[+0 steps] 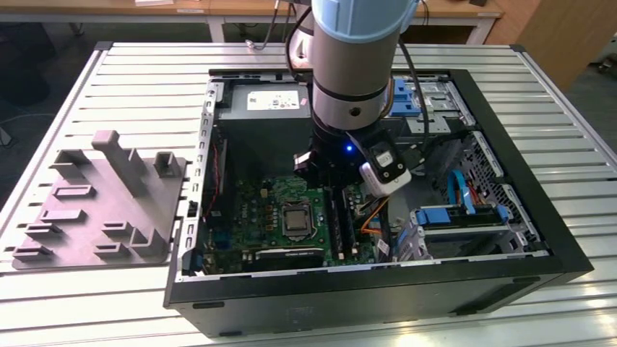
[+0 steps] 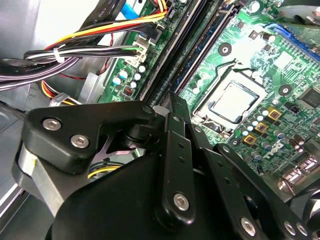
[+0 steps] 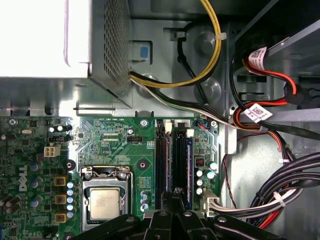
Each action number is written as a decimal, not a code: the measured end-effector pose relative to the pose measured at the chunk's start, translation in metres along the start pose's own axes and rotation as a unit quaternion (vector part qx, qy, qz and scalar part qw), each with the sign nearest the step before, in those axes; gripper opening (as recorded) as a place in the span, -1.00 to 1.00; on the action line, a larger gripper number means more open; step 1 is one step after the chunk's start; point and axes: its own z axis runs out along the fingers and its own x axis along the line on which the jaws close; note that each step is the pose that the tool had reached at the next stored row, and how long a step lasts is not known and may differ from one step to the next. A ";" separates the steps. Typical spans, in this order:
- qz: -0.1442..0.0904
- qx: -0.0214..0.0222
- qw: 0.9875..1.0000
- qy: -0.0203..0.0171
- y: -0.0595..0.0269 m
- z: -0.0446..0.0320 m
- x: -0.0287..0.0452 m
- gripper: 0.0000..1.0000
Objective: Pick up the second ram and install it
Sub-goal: 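Press down the second ram until it locks into place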
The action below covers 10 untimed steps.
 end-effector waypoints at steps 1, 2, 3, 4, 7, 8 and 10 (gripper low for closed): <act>0.000 0.000 1.000 0.000 0.0000 -0.0001 0.0000 -0.80; 0.000 0.000 1.000 0.000 0.0000 -0.0002 0.0000 -0.80; 0.000 0.000 1.000 0.000 0.0000 -0.0002 0.0000 -0.80; 0.000 0.000 1.000 0.000 0.0000 -0.0003 0.0000 -0.80; 0.000 0.000 1.000 0.000 0.0016 -0.0004 0.0000 -0.80; 0.000 0.000 1.000 0.000 0.0026 -0.0003 0.0000 -0.80; 0.000 0.000 1.000 0.000 0.0048 -0.0001 0.0000 -0.80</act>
